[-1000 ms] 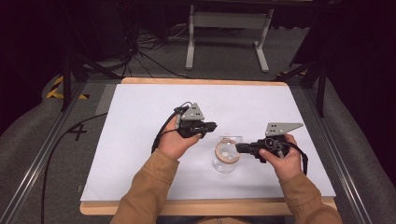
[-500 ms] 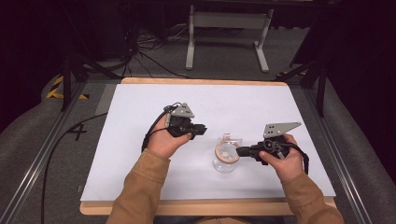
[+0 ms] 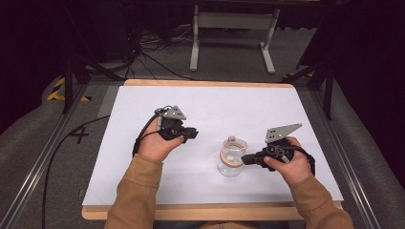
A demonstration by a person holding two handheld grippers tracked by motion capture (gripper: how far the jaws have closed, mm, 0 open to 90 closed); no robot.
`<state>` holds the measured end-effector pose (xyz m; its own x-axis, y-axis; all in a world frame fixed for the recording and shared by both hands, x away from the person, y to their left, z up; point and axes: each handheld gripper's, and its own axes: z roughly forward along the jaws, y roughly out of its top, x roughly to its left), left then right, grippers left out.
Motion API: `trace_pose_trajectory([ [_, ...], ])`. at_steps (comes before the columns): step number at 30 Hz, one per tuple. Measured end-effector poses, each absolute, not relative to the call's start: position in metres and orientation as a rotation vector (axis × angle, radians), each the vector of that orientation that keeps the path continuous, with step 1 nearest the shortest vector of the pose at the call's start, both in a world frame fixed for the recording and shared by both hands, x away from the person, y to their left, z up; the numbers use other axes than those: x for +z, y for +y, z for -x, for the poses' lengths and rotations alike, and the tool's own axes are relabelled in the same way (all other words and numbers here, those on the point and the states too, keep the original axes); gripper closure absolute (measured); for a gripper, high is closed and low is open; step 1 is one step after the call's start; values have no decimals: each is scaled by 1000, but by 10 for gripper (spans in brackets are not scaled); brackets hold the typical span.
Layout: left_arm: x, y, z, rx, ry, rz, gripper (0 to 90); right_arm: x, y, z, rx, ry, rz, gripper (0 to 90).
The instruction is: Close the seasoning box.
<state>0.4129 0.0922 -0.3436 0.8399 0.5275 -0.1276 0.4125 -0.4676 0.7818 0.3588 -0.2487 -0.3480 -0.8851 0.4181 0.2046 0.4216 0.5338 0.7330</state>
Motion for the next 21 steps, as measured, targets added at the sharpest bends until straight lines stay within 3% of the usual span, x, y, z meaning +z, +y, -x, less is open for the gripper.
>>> trace_pose_trajectory([
  [21, -349, 97, -416, 144, 716, -2156, 791, -355, -247, -359, -1157, -2769, 746, 900],
])
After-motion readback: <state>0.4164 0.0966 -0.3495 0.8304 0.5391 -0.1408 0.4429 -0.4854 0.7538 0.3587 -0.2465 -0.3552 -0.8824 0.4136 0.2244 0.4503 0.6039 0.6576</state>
